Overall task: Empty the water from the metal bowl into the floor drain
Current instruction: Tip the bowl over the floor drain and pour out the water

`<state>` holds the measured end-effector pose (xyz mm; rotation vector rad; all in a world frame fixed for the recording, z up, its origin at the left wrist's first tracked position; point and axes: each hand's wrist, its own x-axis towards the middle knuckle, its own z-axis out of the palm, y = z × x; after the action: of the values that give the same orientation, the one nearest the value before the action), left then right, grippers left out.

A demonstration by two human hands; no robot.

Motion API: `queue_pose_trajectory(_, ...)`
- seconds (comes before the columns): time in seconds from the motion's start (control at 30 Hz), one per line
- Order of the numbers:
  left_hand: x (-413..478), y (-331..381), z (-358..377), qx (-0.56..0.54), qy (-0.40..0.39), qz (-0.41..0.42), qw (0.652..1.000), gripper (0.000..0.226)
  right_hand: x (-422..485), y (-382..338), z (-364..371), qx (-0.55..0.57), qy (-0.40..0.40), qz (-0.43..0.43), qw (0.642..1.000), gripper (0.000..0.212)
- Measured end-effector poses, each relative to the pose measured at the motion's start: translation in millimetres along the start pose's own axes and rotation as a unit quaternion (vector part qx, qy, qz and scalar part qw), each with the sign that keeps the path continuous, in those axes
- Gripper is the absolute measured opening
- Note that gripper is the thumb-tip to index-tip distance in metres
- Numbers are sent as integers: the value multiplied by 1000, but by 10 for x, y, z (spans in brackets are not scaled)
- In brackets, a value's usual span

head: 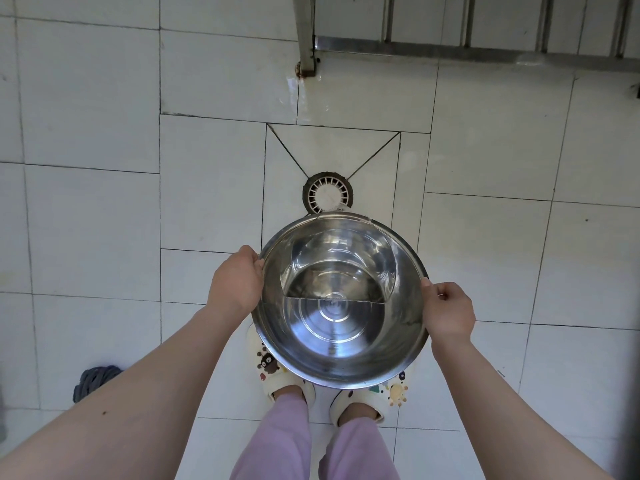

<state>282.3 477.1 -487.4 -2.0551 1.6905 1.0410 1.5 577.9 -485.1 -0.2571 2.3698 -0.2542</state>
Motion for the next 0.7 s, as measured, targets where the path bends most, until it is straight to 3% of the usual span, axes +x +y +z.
queue_pose_trajectory(0.7, 11, 21, 9, 4, -3, -4, 1000, 26, 1, 3, -3, -2, 2, 4, 1000, 29)
